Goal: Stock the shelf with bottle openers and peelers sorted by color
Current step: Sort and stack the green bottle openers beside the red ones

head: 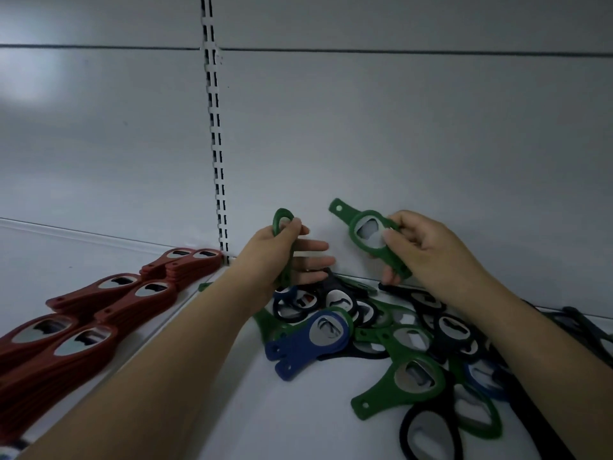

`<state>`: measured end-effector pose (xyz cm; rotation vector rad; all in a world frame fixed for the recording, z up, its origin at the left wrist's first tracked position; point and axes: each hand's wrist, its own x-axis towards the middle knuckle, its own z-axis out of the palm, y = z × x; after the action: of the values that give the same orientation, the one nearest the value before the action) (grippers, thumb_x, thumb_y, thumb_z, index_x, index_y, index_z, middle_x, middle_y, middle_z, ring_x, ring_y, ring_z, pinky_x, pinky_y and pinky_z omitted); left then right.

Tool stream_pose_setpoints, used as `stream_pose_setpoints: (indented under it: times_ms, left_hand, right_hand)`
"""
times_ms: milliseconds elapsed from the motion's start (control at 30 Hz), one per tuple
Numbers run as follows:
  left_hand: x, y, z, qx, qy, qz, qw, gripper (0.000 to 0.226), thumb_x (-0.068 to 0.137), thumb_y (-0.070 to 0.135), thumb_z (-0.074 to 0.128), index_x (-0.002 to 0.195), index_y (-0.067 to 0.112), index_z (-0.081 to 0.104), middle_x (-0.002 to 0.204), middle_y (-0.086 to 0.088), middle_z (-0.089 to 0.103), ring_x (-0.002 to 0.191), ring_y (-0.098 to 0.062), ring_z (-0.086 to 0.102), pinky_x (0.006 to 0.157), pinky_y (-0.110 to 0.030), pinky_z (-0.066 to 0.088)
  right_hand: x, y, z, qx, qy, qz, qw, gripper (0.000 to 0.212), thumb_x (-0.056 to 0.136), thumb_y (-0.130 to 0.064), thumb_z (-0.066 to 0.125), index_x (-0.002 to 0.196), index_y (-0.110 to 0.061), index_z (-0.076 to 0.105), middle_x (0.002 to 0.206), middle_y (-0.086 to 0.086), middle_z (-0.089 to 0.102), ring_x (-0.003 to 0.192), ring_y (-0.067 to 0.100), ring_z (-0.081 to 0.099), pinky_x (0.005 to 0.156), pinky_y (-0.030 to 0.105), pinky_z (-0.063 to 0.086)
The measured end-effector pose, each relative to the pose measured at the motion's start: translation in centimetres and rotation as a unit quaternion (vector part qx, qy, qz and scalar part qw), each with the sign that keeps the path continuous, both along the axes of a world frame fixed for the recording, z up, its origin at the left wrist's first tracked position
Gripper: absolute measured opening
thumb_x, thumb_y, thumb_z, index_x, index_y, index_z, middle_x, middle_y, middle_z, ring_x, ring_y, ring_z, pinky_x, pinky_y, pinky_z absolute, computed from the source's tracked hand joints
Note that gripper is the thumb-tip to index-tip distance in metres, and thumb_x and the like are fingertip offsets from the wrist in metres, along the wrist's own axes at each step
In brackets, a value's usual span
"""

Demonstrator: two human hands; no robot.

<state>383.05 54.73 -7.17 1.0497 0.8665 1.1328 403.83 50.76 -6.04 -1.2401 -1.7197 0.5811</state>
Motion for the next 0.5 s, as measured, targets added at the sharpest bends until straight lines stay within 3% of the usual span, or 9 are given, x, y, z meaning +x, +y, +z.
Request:
stream_pose_setpoints:
  times_ms: [100,200,300,400,500]
  left_hand:
    - [0.0,-0.8,0.3,-0.032,0.053,-0.103,0.993,0.054,0.103,0.05,0.033,0.117,0.005,0.058,0.103,-0.017,0.075,0.086,-0.031,0.075,0.051,-0.027,0.058]
    - [-0.2,-1.1,0.5,-0.063,0.088,-0.205,0.973,0.072,0.098,0.062,0.029,0.112,0.004,0.068,0.104,-0.02,0.074,0.076,-0.025,0.075,0.046,-0.022,0.056]
    - [-0.5,-1.2,0.6,-0.085,0.086,-0.268,0.956,0.071,0.099,0.059,0.032,0.1,0.002,0.075,0.097,-0.021,0.074,0.07,-0.022,0.075,0.042,-0.019,0.053]
    - [-0.7,-1.2,0.5,-0.086,0.071,-0.309,0.944,0.064,0.098,0.055,0.037,0.092,0.006,0.077,0.091,-0.021,0.074,0.064,-0.021,0.073,0.039,-0.019,0.05]
    - [-0.9,-1.0,0.3,-0.076,0.053,-0.34,0.936,0.052,0.097,0.05,0.043,0.096,0.008,0.074,0.092,-0.022,0.072,0.056,-0.018,0.068,0.035,-0.016,0.044]
  right_hand:
    - [-0.5,-0.4,0.1,-0.016,-0.061,0.061,0.996,0.016,0.103,-0.022,0.047,0.098,-0.022,0.063,0.062,-0.005,0.062,0.048,0.013,0.048,0.051,0.019,0.041]
    - [-1.0,-0.7,0.2,-0.02,-0.105,0.09,0.99,0.015,0.101,-0.025,0.051,0.103,-0.026,0.066,0.069,-0.005,0.064,0.051,0.01,0.047,0.05,0.017,0.04]
    - [-0.8,-0.9,0.8,-0.016,-0.091,0.072,0.993,0.011,0.093,-0.03,0.064,0.103,-0.027,0.063,0.077,-0.003,0.069,0.052,0.008,0.054,0.055,0.02,0.045]
    - [-0.6,-1.0,1.3,-0.025,-0.064,0.07,0.995,0.029,0.079,-0.041,0.073,0.1,-0.026,0.062,0.08,-0.003,0.07,0.057,0.012,0.06,0.061,0.027,0.05]
    - [-0.8,-1.0,1.1,-0.023,-0.071,0.079,0.994,0.045,0.072,-0.048,0.072,0.114,-0.035,0.06,0.086,-0.006,0.071,0.061,0.012,0.064,0.066,0.026,0.05]
